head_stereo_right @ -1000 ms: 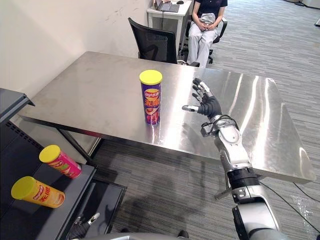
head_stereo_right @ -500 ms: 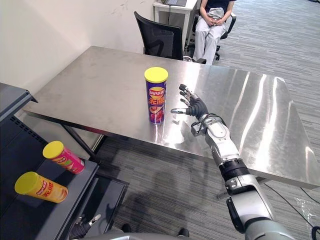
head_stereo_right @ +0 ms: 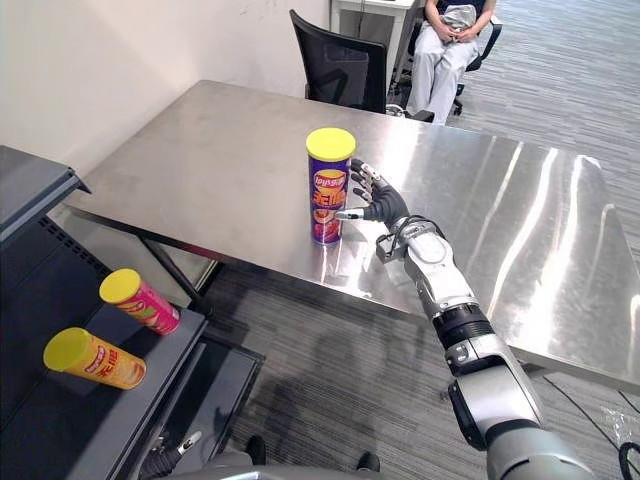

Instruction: Put the gum and the chips on the shelf.

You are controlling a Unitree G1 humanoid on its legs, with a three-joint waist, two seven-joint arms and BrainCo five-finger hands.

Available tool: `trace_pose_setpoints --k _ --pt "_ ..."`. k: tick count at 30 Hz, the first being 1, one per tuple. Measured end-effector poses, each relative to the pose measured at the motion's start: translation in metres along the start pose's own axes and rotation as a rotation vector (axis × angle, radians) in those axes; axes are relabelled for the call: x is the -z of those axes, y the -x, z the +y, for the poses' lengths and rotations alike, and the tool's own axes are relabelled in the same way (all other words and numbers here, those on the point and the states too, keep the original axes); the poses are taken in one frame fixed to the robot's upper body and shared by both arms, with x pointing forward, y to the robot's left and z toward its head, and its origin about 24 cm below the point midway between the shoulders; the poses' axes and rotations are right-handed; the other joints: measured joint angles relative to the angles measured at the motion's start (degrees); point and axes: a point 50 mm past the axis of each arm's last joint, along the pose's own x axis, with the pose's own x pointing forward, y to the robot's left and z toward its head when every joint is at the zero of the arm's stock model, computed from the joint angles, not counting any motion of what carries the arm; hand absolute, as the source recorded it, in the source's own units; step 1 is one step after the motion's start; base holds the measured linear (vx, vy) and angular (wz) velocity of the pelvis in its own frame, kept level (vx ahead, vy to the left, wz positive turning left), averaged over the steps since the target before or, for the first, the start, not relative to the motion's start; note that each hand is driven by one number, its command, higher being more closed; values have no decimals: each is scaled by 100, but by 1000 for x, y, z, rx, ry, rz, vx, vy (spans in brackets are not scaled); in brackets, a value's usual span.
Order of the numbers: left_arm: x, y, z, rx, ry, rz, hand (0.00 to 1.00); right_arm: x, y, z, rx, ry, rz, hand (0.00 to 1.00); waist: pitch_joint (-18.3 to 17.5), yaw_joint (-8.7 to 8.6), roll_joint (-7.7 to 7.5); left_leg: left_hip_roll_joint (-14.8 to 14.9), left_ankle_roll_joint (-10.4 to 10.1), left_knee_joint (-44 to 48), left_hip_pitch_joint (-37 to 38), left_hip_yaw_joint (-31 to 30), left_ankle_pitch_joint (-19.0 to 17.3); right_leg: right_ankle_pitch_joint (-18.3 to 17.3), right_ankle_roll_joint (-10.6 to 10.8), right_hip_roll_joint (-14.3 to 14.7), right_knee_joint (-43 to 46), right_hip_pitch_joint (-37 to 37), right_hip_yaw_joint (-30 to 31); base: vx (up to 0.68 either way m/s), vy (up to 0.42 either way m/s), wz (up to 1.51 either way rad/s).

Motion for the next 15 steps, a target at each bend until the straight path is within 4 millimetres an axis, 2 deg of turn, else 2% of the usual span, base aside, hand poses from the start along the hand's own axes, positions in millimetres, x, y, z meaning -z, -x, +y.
trace_pose_setpoints --k 6,12,13,15 --pt "1 0 0 0 0 2 0 -5 -7 10 -65 37 0 0 49 57 -6 -23 6 3 3 -53 7 0 0 -12 -30 59 -58 -3 4 5" --pt "2 1 0 -1 -1 5 0 -8 -15 6 -70 42 29 0 161 98 -1 -35 10 3 2 -109 24 0 0 -16 -27 85 -115 -7 1 3" --pt "2 1 0 0 -2 5 0 -7 -16 5 -69 44 40 100 166 100 7 -39 11 3 3 -140 25 0 -1 -16 -27 103 -149 3 0 12" --pt "2 1 0 0 -2 5 0 -6 -17 5 -70 49 49 100 180 112 17 -44 11 4 3 -181 26 -1 -1 -16 -28 130 -185 2 2 11"
